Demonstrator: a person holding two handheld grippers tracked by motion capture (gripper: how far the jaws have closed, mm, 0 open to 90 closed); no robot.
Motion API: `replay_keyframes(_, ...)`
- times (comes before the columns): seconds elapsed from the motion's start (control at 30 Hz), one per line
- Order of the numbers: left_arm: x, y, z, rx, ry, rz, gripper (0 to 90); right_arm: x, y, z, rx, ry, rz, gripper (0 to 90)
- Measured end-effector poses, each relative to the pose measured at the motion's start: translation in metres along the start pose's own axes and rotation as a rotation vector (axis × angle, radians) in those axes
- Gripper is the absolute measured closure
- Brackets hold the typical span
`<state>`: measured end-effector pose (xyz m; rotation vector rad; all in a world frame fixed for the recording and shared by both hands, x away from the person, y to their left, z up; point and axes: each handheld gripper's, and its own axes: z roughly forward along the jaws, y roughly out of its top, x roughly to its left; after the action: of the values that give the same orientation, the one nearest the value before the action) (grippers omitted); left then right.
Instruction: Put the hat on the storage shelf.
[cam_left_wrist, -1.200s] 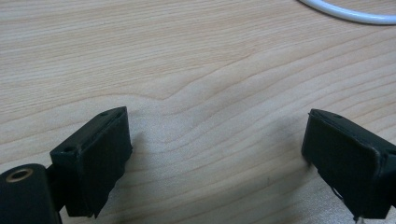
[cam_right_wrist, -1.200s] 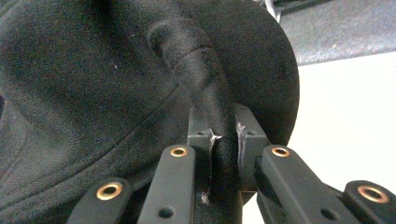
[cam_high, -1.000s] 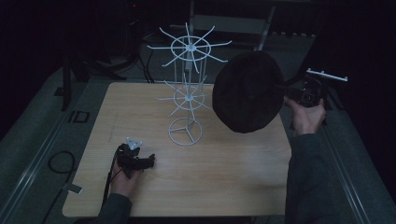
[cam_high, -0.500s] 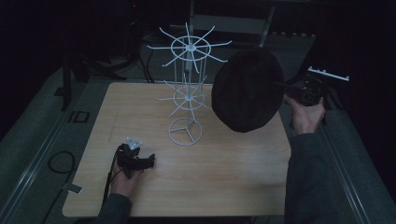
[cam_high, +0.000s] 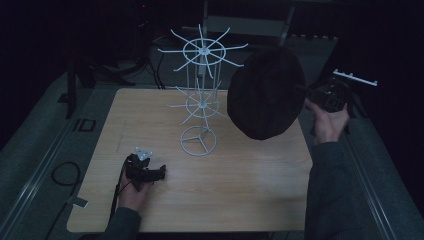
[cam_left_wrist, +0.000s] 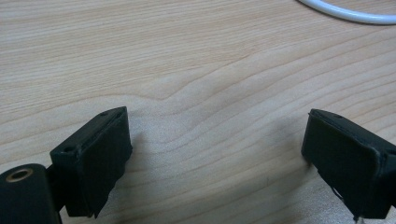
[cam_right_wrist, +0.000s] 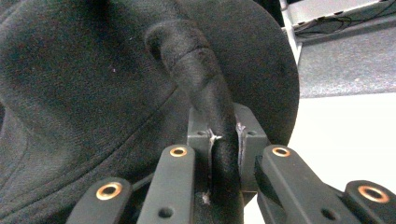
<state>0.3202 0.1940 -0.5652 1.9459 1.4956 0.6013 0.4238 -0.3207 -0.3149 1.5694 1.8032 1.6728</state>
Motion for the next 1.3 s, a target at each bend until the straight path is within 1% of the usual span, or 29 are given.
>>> replay_keyframes(0.17, 0.0, 0.0, 0.0, 0.0, 0.0, 0.0, 8.7, -0.001, 0.001, -0.001, -0.006, 0.027, 0.007, 80.1)
replay_keyframes(0.43, 0.0, 0.0, 0.0, 0.0, 0.0, 0.0, 8.7, -0.001, 0.002, -0.002, -0.009, 0.042, 0.008, 80.1)
replay_keyframes(0.7, 0.0, 0.0, 0.0, 0.0, 0.0, 0.0, 8.7, 0.001, 0.006, -0.005, -0.024, 0.073, 0.009, 80.0)
replay_keyframes(1.03, 0.0, 0.0, 0.0, 0.0, 0.0, 0.0, 8.7, -0.001, 0.006, -0.01, -0.031, 0.087, 0.009, 79.9)
replay_keyframes(1.1, 0.0, 0.0, 0.0, 0.0, 0.0, -0.002, 8.7, -0.002, 0.007, -0.011, -0.033, 0.096, 0.01, 79.9)
replay_keyframes(1.3, 0.0, 0.0, 0.0, 0.0, 0.0, 0.0, 8.7, -0.004, 0.007, -0.013, -0.027, 0.105, 0.008, 79.8)
